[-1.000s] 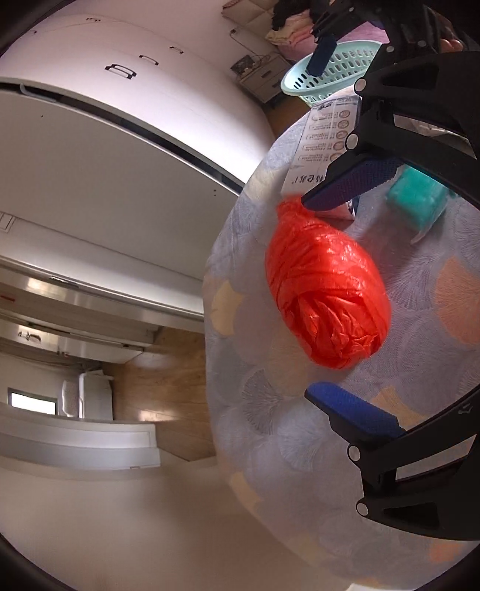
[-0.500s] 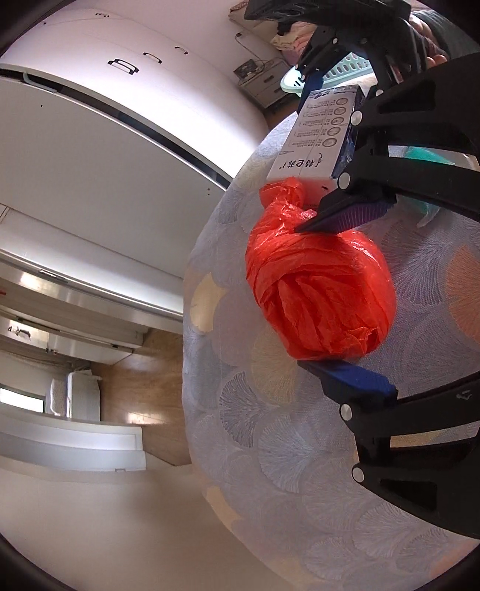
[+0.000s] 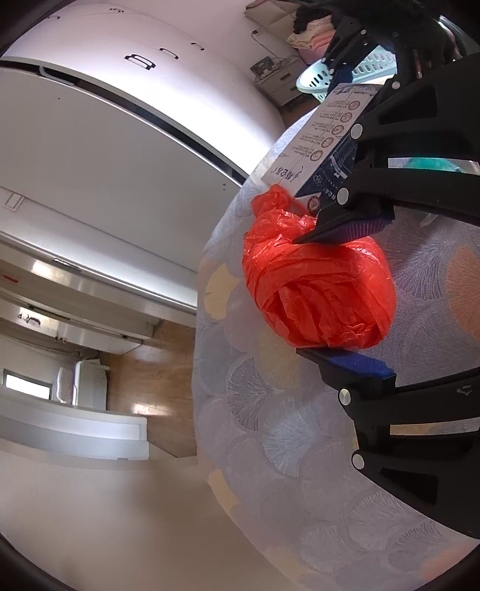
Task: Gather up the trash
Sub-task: 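Grasp the red plastic bag with the left gripper while the right grasps the milk carton, then carry the bag and carton over the green basket and release both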
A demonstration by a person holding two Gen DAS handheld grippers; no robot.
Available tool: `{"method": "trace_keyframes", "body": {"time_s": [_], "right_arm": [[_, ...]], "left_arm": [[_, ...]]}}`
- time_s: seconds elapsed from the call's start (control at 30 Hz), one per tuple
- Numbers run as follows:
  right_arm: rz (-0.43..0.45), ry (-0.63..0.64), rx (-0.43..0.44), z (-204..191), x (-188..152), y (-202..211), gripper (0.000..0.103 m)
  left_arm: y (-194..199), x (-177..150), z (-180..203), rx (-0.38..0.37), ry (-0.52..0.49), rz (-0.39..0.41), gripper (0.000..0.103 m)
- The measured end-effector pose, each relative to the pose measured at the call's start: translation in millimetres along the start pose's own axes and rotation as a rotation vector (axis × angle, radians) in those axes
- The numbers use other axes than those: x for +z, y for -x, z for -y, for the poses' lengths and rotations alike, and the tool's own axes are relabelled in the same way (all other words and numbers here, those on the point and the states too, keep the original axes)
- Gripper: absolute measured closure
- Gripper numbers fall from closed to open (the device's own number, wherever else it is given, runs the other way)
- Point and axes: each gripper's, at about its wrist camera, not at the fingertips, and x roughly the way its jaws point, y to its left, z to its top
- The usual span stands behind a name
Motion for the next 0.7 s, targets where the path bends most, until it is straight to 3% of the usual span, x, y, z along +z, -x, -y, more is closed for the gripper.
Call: {"method": "trace_keyframes", "body": {"time_s": [0.33,0.5,0.7], "right_arm": [[0.152,-0.149,-0.113,11,-25,83,0.051],[0.245,-0.184,-0.268,8,-44,136,0.051],[0.302,-0.294,-0.448,36,-73,182,0.051]], "left_arm": [[39,4,34,-0.046,-0.051,0.106,0.054],[64,0,74,-0.095,-0.129,0.145,0.054],[87,-4,141,-0.197,-0.222,0.178,0.054]]}}
